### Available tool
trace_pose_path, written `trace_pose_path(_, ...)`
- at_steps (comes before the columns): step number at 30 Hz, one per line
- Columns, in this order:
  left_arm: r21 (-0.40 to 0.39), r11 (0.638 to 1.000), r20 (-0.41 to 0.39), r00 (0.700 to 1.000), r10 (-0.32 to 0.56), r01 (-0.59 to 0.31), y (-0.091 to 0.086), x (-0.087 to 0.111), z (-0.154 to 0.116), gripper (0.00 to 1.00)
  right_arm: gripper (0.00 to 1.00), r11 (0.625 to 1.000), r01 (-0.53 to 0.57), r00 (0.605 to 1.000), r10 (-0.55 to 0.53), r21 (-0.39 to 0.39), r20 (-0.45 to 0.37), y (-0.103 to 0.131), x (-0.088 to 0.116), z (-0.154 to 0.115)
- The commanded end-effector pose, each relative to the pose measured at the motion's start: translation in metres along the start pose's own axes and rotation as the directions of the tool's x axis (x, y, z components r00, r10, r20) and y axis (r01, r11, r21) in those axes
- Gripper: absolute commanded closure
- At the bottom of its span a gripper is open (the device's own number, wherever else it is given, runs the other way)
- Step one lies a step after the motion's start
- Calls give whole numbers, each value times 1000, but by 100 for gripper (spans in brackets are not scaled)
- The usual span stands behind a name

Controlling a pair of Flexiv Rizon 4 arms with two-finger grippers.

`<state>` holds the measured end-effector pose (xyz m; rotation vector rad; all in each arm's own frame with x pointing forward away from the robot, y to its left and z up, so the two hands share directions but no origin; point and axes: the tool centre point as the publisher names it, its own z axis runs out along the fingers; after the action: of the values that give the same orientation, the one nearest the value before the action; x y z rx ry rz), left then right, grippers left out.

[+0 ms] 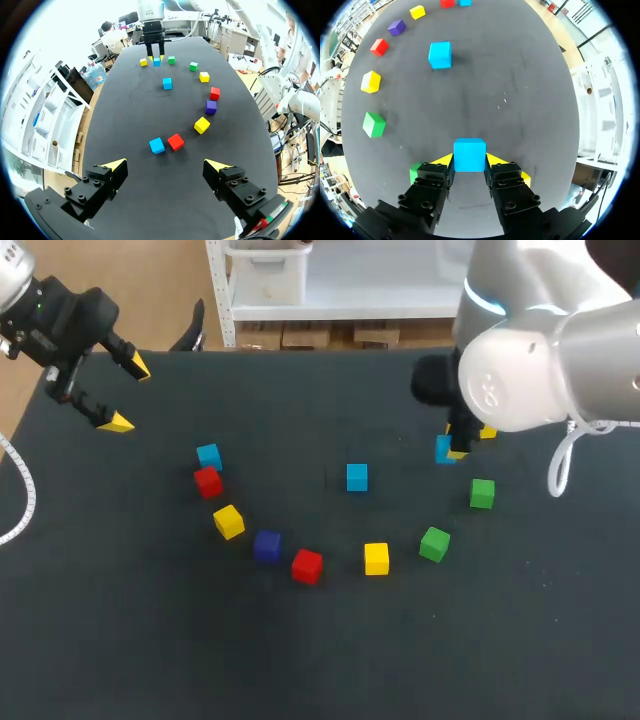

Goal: Place the blue cubes, place green cubes on the blue cubes, place the yellow cubes on the green cubes, then place the red cubes on the yellow cubes, and place purple cube on the red cubes.

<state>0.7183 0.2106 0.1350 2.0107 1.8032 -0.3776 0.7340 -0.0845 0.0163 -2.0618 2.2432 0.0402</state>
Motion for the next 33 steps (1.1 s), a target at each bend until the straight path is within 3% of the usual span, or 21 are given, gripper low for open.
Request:
trace_pose_path(1, -2, 1000, 1, 1000, 3, -3, 0, 1, 0, 0, 100, 1000, 8, 1000, -8, -15, 5, 0, -12, 2)
trace_pose_path(16, -2, 1000, 1, 1000, 3, -3, 0, 1, 0, 0, 100, 999, 2, 999, 0, -46, 36, 16, -44, 7)
trace_pose_path(33, -2, 1000, 1, 1000, 3, -3, 0, 1, 0, 0, 100, 998, 43, 999, -42, -46, 23, 38, -66, 12)
